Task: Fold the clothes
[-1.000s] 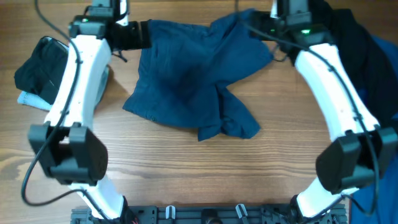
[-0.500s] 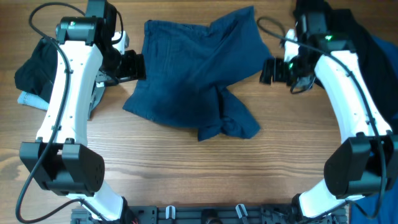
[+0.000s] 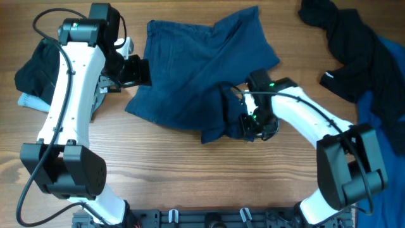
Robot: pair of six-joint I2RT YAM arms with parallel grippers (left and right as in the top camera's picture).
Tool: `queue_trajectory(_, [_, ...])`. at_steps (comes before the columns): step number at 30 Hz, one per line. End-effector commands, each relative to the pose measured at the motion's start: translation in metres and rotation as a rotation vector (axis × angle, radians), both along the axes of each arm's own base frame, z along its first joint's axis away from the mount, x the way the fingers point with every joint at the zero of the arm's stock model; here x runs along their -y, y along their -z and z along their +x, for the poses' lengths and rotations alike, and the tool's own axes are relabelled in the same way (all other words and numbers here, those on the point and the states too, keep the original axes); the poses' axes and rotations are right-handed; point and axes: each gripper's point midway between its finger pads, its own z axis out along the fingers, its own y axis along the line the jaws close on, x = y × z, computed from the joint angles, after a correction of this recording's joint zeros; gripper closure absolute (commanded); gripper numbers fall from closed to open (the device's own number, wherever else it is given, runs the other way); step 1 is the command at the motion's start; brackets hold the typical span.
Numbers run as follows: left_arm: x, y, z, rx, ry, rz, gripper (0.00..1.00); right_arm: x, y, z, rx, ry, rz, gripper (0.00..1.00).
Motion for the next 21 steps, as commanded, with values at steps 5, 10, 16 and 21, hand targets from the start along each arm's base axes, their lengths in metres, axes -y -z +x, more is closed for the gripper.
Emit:
queue_trajectory(5, [0.001,-0.002,0.003,0.023,0.002,-0.002,0.06,0.054,-0.049,0.042,0.242,0.163,-0.184,0.96])
queue_trajectory(10, [0.001,-0.002,0.007,0.041,0.002,-0.004,0.02,0.108,-0.132,0.087,0.531,0.331,-0.169,0.96])
queue_trajectory(16, [0.001,-0.002,0.01,0.052,0.002,-0.005,0.0,0.146,-0.179,0.127,0.766,0.439,-0.114,0.96])
queue_trajectory(21, [0.001,-0.003,0.012,0.06,0.003,-0.006,0.0,0.132,-0.16,0.147,0.743,0.394,-0.029,0.95])
